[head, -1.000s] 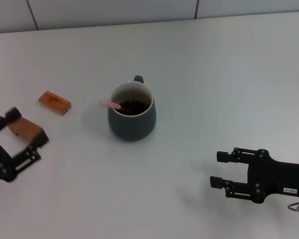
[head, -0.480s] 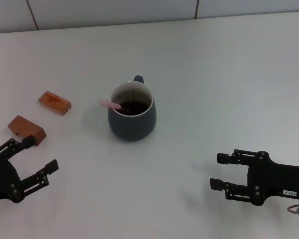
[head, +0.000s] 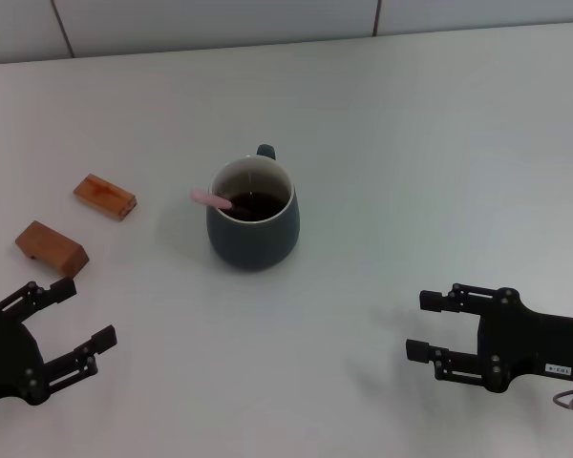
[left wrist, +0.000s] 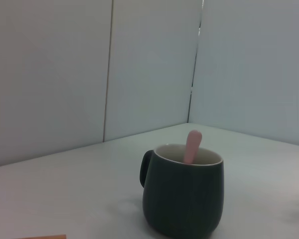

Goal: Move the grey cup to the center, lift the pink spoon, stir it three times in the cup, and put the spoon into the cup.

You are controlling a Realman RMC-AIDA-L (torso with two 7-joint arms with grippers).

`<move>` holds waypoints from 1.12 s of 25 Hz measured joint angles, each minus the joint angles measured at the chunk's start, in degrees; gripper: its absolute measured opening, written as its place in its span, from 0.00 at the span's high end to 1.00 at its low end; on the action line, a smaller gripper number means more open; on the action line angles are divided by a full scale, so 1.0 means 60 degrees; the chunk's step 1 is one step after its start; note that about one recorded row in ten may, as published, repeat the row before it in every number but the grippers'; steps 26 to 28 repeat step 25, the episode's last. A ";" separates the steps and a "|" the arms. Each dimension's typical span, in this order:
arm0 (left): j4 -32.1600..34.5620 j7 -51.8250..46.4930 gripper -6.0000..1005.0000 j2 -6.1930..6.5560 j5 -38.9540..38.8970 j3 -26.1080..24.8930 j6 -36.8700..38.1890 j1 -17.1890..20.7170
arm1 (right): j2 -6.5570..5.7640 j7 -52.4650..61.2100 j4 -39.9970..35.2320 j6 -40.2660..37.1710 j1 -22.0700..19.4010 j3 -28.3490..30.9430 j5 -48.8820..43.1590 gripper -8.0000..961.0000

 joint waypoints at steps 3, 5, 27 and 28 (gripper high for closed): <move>0.0003 -0.0014 0.19 0.0017 0.0001 -0.0005 0.0004 0.0000 | 0.0000 -0.0001 0.0000 -0.0001 0.0001 0.0000 0.0010 0.26; 0.0004 -0.0017 0.19 0.0017 0.0001 -0.0007 0.0002 0.0006 | 0.0000 -0.0001 -0.0001 -0.0002 0.0000 0.0000 0.0048 0.26; -0.0056 -0.0071 0.19 0.0001 -0.0001 0.0015 -0.0092 -0.0060 | 0.0000 -0.0001 0.0014 -0.0003 -0.0008 -0.0001 0.0082 0.26; -0.0056 -0.0071 0.19 0.0001 -0.0001 0.0015 -0.0092 -0.0060 | 0.0000 -0.0001 0.0014 -0.0003 -0.0008 -0.0001 0.0082 0.26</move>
